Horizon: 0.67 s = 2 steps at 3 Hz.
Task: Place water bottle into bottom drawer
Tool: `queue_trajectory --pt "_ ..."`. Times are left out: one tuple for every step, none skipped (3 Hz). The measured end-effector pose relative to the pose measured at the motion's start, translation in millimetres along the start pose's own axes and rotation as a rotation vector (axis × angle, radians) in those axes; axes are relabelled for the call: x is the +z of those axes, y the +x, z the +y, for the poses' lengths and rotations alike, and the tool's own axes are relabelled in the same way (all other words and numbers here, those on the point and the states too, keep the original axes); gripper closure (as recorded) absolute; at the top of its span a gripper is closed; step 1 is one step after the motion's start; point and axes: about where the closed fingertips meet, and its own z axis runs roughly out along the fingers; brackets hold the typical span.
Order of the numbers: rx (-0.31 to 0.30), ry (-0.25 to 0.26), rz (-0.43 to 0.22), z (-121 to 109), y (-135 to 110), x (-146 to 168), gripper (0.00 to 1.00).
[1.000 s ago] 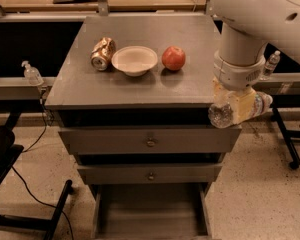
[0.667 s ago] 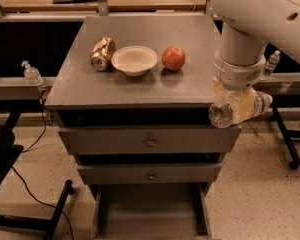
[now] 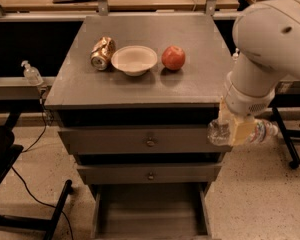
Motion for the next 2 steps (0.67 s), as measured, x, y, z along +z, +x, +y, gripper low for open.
queue_trajectory --pt "0.054 0.064 -0.044 40.9 -12.9 21.8 1.00" --pt "0.078 0.139 -0.102 51.3 -22.4 41.0 1.00"
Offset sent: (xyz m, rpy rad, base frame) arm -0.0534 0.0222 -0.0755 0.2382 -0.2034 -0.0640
